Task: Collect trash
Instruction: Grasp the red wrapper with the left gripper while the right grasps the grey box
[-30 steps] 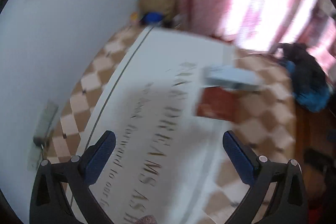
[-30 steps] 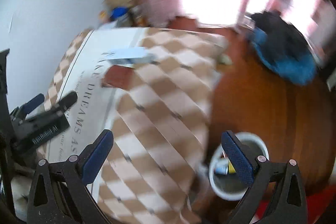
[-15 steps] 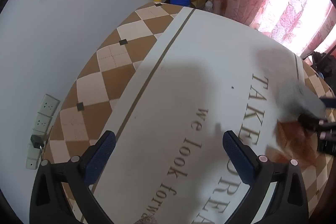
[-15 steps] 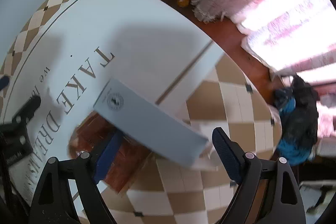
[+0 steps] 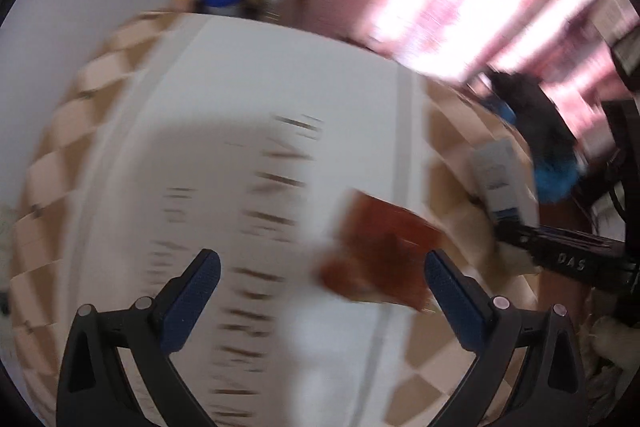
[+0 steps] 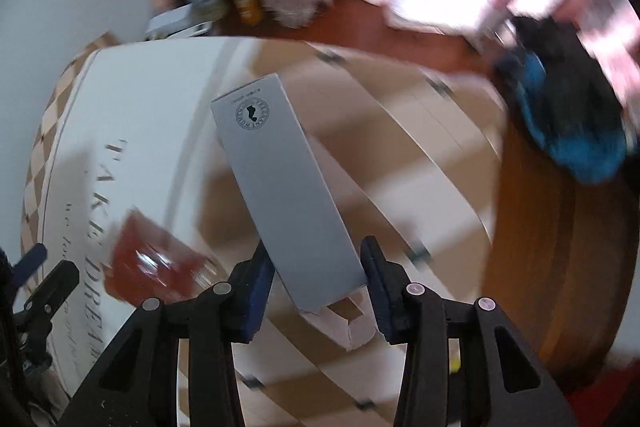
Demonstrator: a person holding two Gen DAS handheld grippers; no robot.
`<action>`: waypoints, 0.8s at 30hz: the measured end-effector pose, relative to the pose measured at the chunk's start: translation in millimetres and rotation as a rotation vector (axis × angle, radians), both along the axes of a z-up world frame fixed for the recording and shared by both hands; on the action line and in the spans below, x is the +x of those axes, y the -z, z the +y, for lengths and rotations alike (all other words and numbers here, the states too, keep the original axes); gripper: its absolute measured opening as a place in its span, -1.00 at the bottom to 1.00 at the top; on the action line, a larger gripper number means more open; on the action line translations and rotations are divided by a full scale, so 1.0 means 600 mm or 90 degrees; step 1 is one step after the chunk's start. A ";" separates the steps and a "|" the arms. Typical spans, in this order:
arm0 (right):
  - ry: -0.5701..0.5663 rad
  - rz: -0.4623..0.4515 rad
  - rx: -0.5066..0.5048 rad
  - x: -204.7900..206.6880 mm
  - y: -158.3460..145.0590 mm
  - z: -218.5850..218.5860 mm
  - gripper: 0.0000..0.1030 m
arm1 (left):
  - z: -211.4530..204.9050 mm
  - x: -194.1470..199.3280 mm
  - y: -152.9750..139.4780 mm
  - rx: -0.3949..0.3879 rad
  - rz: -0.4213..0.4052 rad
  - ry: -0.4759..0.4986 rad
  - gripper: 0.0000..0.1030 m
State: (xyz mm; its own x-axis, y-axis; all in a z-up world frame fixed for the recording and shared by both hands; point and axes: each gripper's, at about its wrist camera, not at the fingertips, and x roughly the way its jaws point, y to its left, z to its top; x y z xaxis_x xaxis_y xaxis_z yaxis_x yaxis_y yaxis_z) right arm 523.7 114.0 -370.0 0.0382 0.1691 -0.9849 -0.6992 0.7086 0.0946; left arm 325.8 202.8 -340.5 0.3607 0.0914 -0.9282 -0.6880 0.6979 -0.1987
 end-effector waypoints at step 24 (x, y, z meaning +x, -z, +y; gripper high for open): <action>-0.007 -0.090 0.054 -0.042 0.006 -0.018 -0.22 | -0.033 0.020 -0.026 0.166 0.036 0.053 -0.98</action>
